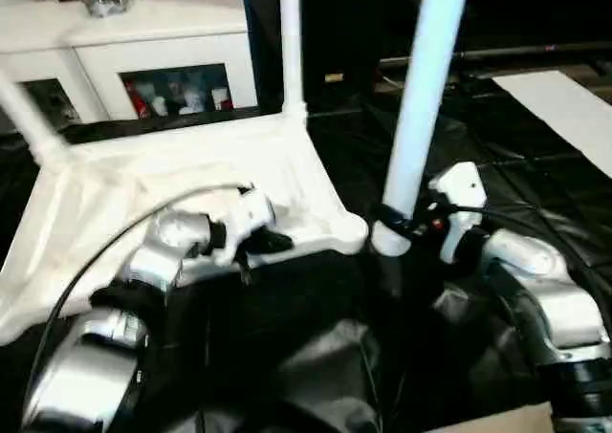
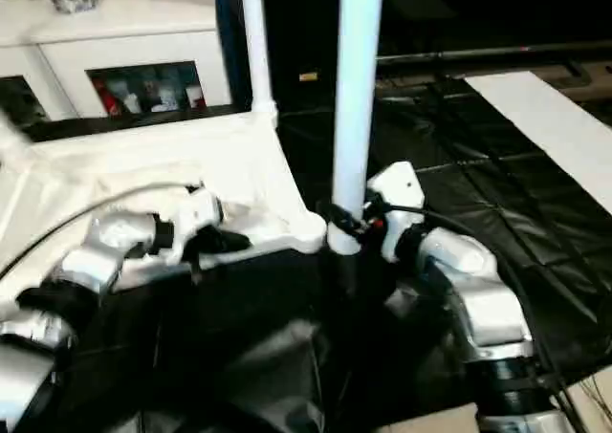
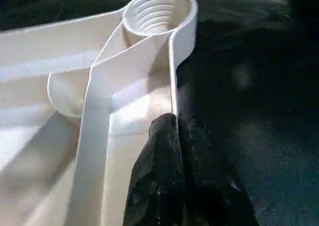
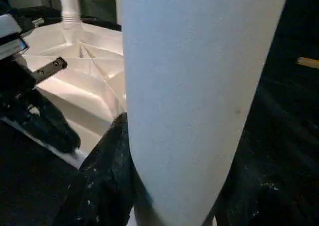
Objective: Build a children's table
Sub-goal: Rotate table base
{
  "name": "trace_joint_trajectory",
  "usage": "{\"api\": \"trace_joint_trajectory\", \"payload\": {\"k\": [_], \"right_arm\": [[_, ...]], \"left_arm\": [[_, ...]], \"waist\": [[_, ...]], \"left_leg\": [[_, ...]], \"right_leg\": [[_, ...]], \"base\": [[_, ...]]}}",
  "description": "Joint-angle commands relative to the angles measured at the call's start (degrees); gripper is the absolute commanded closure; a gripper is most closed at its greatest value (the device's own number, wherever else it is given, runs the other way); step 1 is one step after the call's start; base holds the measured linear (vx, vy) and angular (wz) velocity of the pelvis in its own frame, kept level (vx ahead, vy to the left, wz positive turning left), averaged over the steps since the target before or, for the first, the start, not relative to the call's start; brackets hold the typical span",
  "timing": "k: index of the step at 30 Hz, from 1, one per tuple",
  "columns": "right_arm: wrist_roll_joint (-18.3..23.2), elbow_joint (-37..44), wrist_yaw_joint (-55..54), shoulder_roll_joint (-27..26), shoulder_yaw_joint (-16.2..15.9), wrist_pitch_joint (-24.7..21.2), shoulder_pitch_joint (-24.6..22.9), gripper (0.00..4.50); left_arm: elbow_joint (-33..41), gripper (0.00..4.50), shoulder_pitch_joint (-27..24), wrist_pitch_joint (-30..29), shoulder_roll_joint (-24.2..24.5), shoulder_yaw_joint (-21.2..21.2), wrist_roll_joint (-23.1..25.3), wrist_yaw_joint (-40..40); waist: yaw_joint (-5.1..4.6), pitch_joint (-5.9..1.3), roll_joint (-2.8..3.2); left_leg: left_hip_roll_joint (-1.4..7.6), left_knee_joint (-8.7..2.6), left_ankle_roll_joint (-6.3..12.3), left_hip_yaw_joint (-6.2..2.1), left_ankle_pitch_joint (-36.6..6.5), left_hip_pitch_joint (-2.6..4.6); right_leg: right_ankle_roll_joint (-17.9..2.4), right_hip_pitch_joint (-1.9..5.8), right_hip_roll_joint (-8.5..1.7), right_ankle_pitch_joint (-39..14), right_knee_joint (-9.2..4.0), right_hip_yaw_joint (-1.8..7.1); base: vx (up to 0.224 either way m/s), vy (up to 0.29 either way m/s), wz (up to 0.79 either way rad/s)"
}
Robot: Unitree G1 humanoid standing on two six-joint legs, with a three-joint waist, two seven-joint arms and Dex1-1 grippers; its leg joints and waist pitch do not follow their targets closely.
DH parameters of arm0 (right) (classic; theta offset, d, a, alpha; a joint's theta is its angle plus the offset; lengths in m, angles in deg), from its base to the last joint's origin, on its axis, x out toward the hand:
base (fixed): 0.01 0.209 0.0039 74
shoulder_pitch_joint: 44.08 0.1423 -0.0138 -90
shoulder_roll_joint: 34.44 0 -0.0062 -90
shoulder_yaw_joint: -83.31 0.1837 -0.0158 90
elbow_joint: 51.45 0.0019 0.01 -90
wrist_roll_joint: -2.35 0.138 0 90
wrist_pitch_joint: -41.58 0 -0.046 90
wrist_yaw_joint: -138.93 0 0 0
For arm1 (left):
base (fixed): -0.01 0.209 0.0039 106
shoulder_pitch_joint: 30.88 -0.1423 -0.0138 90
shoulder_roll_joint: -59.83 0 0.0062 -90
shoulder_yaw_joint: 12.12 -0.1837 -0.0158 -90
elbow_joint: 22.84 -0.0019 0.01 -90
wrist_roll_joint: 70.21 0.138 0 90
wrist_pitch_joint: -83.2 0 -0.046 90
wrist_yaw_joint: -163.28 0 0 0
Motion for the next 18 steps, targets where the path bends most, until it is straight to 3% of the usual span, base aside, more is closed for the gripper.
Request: {"api": "trace_joint_trajectory", "payload": {"k": [1, 2, 6, 8, 11, 18], "right_arm": [[0.0, -0.1, 0.3, 0.3, -0.2, -0.4, 1.3, 2.67], [0.0, -0.1, 0.4, 0.4, -0.2, -0.4, 1.4, 2.67], [0.1, -0.5, 0.7, 0.9, 0.3, -0.6, 1.8, 2.67], [0.0, -0.4, 0.8, 1.1, 0.4, -1.1, 2.1, 2.67], [-0.1, -0.5, 0.9, 1.4, 0.2, -1.2, 2.2, 2.67], [-0.1, -0.3, 0.9, 1.5, 0.2, -1.3, 2.1, 2.67]], "left_arm": [[-1.7, 4.47, -1.8, 0.3, 0.2, -2.7, 2.0, -3.3], [-1.6, 4.22, -1.6, -0.3, -0.1, -2.3, 1.0, -4.2], [-1.1, 3.94, -0.5, -1.6, -0.6, -1.5, 0.2, -2.8], [0.9, 3.86, -0.9, -2.1, -0.5, -1.8, 0.4, -0.2], [2.1, 3.86, -1.3, -2.2, -0.1, -2.3, 1.3, 0.0], [1.6, 3.86, -0.9, -2.7, 0.1, -2.1, 1.6, -1.2]], "waist": [[0.27, -3.16, -0.81], [0.58, -3.26, -0.91], [1.25, -3.58, -1.45], [1.75, -4.15, -1.55], [2.05, -4.11, -1.60], [2.51, -4.21, -1.27]], "left_leg": [[4.04, -6.25, -3.28, -2.26, -30.7, 2.18], [4.01, -6.15, -3.08, -1.92, -29.4, 2.30], [3.99, -5.84, -1.32, -1.35, -23.9, 1.87], [4.12, -5.60, 0.50, -1.06, -17.8, 1.31], [4.15, -5.28, 1.70, -0.58, -17.2, 1.66], [4.12, -5.31, 1.90, -0.60, -15.1, 1.34]], "right_leg": [[-11.2, 0.28, -3.42, -22.5, -4.35, 1.90], [-12.0, 0.21, -3.40, -20.6, -4.23, 2.05], [-12.6, 0.77, -3.54, -17.4, -3.85, 2.17], [-13.2, 1.37, -3.48, -11.7, -3.12, 2.00], [-13.7, 0.93, -3.39, -12.6, -3.27, 1.90], [-13.5, 1.24, -3.27, -11.3, -2.96, 1.66]], "base": [[0.000, 0.000, 0.00], [0.000, 0.000, 0.00], [0.000, 0.000, 0.00], [0.000, 0.000, 0.00], [0.000, 0.000, 0.00], [0.000, 0.000, 0.00]]}}
